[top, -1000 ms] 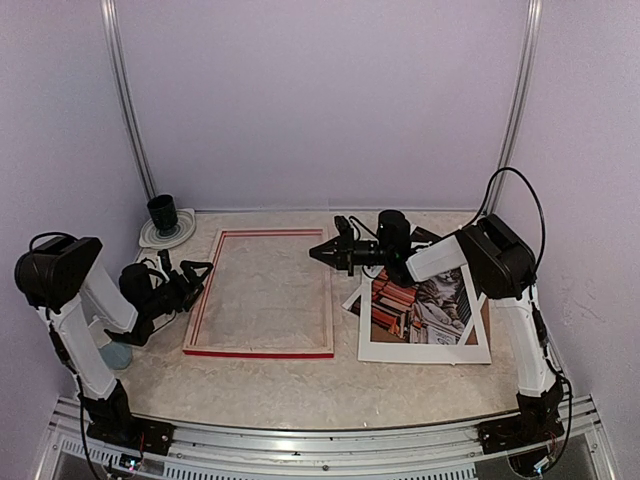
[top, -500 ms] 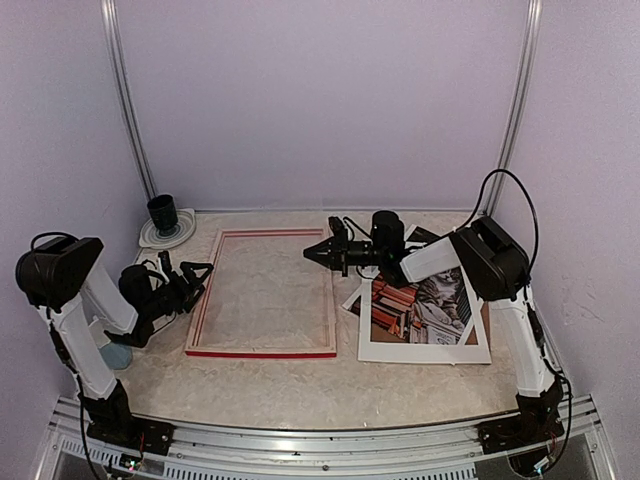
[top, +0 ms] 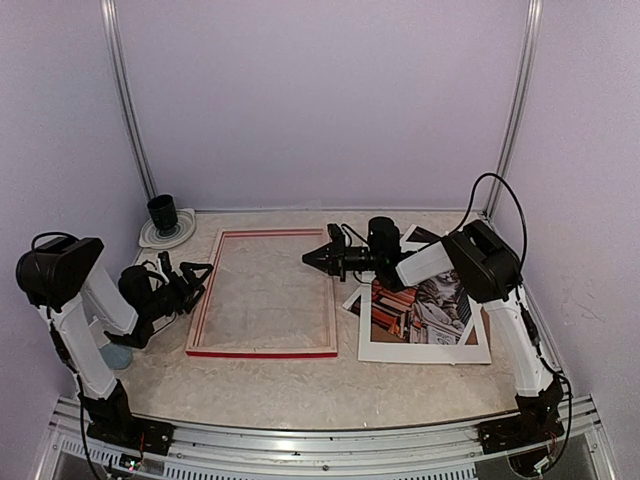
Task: Put the photo into the frame
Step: Place the glass panel at the frame body.
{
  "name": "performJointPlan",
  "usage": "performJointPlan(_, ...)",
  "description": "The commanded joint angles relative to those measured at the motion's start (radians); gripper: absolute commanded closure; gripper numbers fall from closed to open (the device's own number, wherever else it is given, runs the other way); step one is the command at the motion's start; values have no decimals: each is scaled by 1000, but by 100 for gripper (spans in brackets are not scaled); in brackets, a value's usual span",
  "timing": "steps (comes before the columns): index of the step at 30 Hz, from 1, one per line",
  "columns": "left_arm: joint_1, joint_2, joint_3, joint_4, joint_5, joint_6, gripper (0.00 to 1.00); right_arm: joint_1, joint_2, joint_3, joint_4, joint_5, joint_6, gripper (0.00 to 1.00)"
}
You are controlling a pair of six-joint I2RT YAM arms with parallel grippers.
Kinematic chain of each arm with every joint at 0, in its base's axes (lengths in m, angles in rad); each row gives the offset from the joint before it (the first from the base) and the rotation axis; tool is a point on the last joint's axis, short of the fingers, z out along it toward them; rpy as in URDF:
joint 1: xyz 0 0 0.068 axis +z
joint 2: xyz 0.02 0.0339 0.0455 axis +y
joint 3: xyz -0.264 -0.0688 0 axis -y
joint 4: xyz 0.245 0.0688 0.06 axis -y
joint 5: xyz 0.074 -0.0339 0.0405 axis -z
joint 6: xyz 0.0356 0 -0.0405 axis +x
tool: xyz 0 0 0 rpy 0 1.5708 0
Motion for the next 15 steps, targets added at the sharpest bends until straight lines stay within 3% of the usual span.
performJointPlan(1, 1, 21, -26, -58, 20, -15, 1, 16, 27, 47, 28, 10, 14, 100)
performJointPlan(15, 51, -15, -85, -2, -16, -38, 1, 18, 32, 44, 97, -3, 79, 100)
